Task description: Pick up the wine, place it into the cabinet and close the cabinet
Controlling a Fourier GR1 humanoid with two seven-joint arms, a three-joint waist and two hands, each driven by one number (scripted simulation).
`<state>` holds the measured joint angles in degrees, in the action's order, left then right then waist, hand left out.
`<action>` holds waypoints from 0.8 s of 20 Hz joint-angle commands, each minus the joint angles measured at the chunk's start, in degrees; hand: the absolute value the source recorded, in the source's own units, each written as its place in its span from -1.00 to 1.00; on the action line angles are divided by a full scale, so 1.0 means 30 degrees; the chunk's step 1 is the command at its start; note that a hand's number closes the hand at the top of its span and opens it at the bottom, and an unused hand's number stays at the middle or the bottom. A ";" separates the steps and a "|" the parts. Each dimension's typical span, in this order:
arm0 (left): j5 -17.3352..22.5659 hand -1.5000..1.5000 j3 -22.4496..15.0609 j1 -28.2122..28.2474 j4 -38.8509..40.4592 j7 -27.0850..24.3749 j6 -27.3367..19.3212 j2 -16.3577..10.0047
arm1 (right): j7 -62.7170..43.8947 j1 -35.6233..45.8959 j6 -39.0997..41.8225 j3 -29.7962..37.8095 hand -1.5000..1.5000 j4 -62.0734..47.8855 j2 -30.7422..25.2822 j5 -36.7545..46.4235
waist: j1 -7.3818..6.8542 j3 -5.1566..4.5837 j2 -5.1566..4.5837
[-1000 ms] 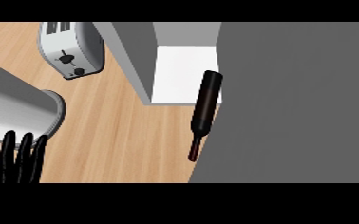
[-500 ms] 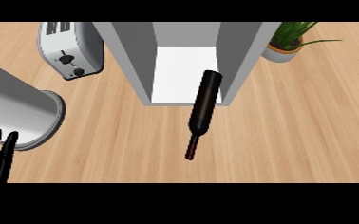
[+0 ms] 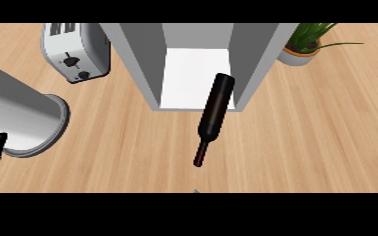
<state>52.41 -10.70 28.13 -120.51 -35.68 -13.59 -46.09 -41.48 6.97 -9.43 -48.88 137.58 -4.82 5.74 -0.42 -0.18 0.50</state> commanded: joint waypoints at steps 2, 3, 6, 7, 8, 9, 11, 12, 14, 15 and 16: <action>0.0157 -1.00 0.0043 -0.0287 0.0043 0.0411 0.0598 0.0275 | 0.0023 0.3680 -0.3183 -0.2868 1.00 -0.1466 0.1513 0.1442 | -0.0145 -0.0011 -0.0038; 0.0439 -1.00 0.0294 -0.0935 0.0568 0.0905 0.0388 0.0357 | -0.0505 0.4372 -0.3046 -0.2641 1.00 -0.1763 0.1501 0.1257 | -0.0058 -0.0002 -0.0098; 0.0595 -1.00 0.0407 -0.0888 -0.0621 0.1397 0.0232 0.0285 | -0.0549 0.6377 -0.3762 -0.1470 1.00 -0.2740 0.1472 0.0270 | -0.0317 0.0005 -0.0134; 0.0254 -1.00 0.0129 -0.0826 -0.0394 0.1284 0.0347 0.0390 | -0.0604 0.6906 -0.4017 -0.1225 1.00 -0.3109 0.1464 -0.0445 | -0.0398 0.0000 -0.0161; 0.0178 -1.00 0.0109 -0.0836 -0.0852 0.1355 0.0157 0.0440 | -0.0964 0.7224 -0.4577 -0.1677 1.00 -0.3089 0.1456 -0.0388 | -0.0389 -0.0003 -0.0116; -0.0081 -1.00 -0.0283 -0.0695 -0.0662 0.1191 0.0339 0.0623 | -0.1663 0.8294 -0.4238 0.0004 1.00 -0.2957 0.1447 -0.1420 | -0.0550 -0.0017 -0.0178; 0.0344 -1.00 0.0031 -0.1832 0.0376 0.1414 0.0449 0.0898 | -0.1056 0.9170 -0.5451 -0.0402 1.00 -0.3881 0.1445 -0.2040 | -0.0418 -0.0027 -0.0218; -0.0014 -1.00 -0.0381 -0.1173 -0.0767 0.1537 0.0088 0.0824 | -0.0406 0.9625 -0.5641 -0.0073 1.00 -0.4626 0.1444 -0.2539 | -0.0757 -0.0007 -0.0214; 0.0313 -1.00 0.0042 -0.1533 0.0215 0.1599 0.0574 0.1011 | -0.0579 1.1019 -0.5786 0.1011 1.00 -0.5428 0.1451 -0.3648 | -0.0617 -0.0008 -0.0240; 0.0499 -1.00 0.0672 -0.2004 0.0213 0.1974 0.0398 0.0670 | -0.0139 1.1810 -0.5791 0.1667 1.00 -0.5938 0.1461 -0.4066 | -0.0623 0.0002 -0.0264; 0.0470 -1.00 0.0454 -0.1239 -0.1225 0.2163 -0.0145 0.0748 | 0.0203 1.2582 -0.6110 0.2127 1.00 -0.7269 0.1490 -0.4424 | -0.0891 0.0019 -0.0230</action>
<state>53.33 -10.10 23.97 -121.72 -30.59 -12.97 -43.98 -42.66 35.12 -25.33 -46.37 125.73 -5.50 -4.00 -2.26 -0.13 -0.14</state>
